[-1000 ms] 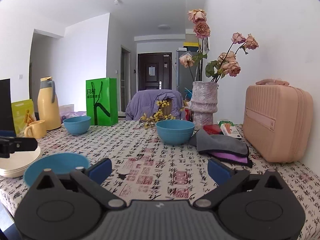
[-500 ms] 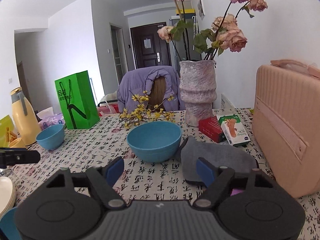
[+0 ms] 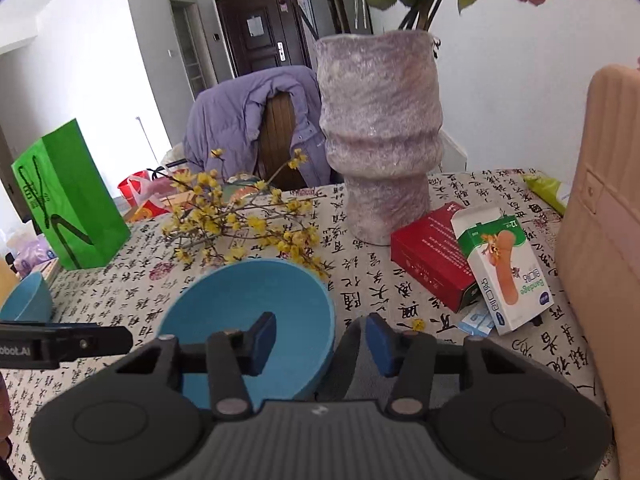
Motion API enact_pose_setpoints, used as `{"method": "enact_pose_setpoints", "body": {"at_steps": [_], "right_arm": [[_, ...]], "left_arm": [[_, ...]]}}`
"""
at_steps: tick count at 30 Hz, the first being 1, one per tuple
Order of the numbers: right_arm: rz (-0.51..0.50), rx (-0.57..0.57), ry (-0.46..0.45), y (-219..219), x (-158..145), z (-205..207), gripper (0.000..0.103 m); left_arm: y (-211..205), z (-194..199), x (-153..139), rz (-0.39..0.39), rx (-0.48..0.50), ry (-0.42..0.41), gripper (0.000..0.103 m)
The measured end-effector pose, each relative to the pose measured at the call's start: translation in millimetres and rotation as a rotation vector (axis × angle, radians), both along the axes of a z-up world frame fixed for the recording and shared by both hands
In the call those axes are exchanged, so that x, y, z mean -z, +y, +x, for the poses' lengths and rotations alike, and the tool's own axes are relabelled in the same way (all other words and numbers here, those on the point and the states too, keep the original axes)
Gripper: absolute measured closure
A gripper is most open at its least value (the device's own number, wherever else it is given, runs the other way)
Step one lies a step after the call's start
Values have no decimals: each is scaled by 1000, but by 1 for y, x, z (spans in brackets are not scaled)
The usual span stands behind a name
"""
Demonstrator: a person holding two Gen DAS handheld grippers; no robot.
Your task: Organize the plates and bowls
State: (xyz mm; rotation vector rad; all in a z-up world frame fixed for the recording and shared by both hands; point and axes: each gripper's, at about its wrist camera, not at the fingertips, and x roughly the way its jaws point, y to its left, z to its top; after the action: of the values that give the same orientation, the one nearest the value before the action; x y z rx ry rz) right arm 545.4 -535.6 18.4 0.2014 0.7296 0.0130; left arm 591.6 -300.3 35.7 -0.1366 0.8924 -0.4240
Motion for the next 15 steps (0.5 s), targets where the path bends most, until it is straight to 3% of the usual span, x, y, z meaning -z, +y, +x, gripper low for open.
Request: {"method": "enact_pose_setpoints", "body": {"at_steps": [5,6,7,8,15], "right_arm": [[15,8,66,2,20,33,71],[16,7,80,3,24,37,81],[15,7,90,4,27,40,94],[10,13,96,4,30,42,98],[6,4,86,9,18,35,98]], "left_arm": [[-9,34,24,-31,3,61,43],[-11,37,27,-29,-1,66,55],[-13,40,30,-27,9,71,82],[-15,40,31,-23,28,82,89],[-10,34,27,-8,7,132,94]]}}
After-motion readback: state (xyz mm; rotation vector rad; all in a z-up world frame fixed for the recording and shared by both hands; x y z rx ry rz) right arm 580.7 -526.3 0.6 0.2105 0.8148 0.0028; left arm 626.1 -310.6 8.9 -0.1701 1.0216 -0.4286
